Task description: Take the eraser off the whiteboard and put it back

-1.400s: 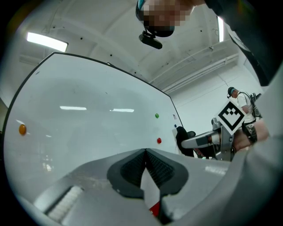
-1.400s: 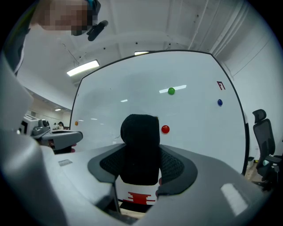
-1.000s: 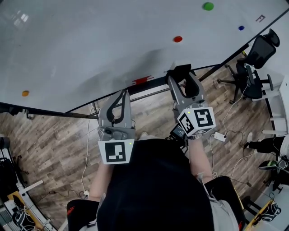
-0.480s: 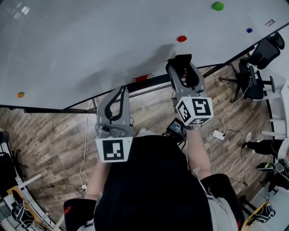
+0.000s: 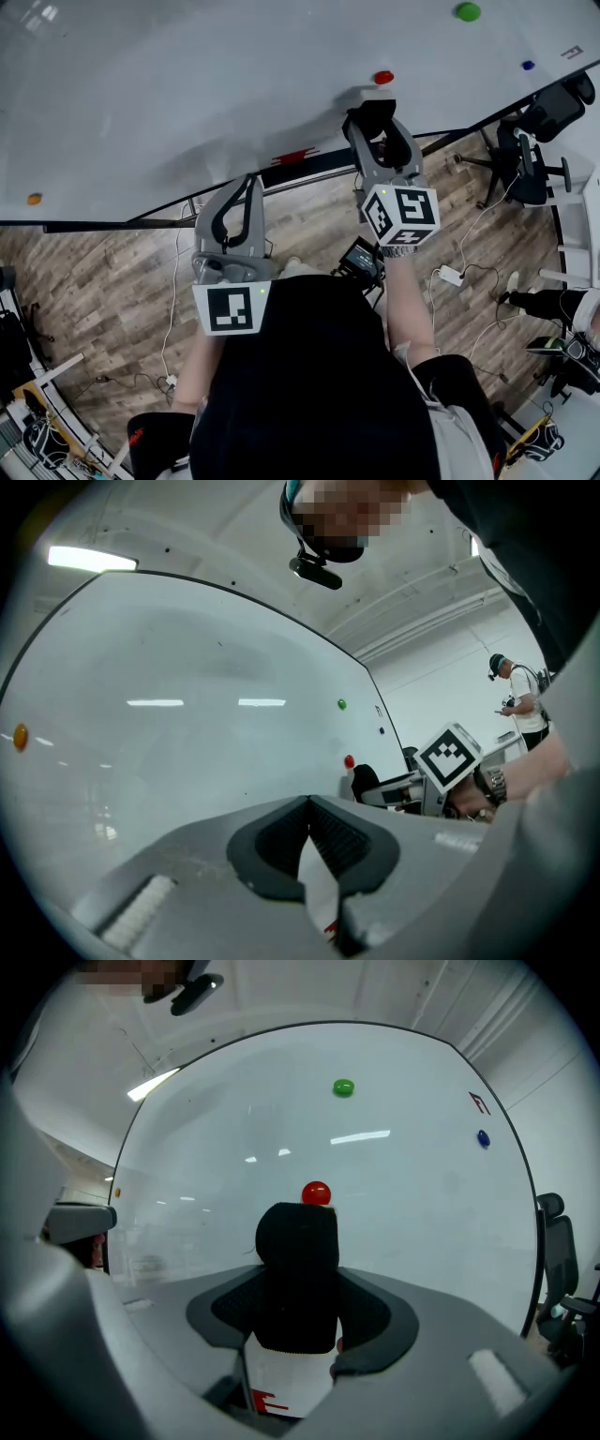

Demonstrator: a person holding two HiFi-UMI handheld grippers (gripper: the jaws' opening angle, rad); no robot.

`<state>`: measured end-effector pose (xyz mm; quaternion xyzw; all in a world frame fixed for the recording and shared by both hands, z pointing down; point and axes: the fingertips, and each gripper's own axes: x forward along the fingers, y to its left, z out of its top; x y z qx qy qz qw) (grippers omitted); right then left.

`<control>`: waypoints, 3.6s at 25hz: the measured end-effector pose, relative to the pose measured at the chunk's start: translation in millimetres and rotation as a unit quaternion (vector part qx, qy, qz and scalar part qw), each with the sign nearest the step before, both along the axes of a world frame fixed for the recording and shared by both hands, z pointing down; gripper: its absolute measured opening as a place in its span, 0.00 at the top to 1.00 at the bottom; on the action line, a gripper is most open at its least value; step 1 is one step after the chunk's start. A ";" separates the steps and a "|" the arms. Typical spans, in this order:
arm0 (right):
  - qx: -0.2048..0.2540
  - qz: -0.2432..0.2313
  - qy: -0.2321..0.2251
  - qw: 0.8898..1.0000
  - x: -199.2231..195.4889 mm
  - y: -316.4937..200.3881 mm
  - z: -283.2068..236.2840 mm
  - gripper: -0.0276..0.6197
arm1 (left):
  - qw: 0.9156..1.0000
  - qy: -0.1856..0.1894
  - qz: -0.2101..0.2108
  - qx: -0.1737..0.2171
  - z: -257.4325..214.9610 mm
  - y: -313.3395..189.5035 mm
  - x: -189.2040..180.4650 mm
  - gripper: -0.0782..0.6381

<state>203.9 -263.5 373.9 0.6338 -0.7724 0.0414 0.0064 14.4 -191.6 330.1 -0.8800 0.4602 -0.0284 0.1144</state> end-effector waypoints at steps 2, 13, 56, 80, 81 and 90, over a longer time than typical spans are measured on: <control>-0.002 0.001 -0.001 1.000 0.3 -3.0 2.1 0.61 | 1.000 -0.001 -0.002 -0.002 1.4 -2.3 -1.5 0.89; -0.003 0.003 -0.002 1.000 0.6 -11.2 5.4 0.61 | 1.000 -0.002 -0.010 -0.006 5.3 -6.7 -8.1 0.89; -0.012 0.004 0.011 1.000 2.4 -19.2 11.1 0.59 | 0.999 0.000 -0.038 -0.002 4.3 5.0 -33.1 0.89; -0.019 -0.021 0.003 1.000 -27.5 40.8 7.8 0.61 | 1.000 0.008 -0.028 0.005 -0.5 36.9 -45.7 0.89; -0.019 -0.024 0.001 1.000 -31.5 45.5 8.1 0.62 | 1.000 0.008 -0.027 0.004 -0.4 39.2 -46.6 0.89; -0.016 -0.070 -0.030 0.997 -78.7 91.8 3.7 0.76 | 1.000 0.007 -0.025 0.006 2.2 62.3 -54.5 0.89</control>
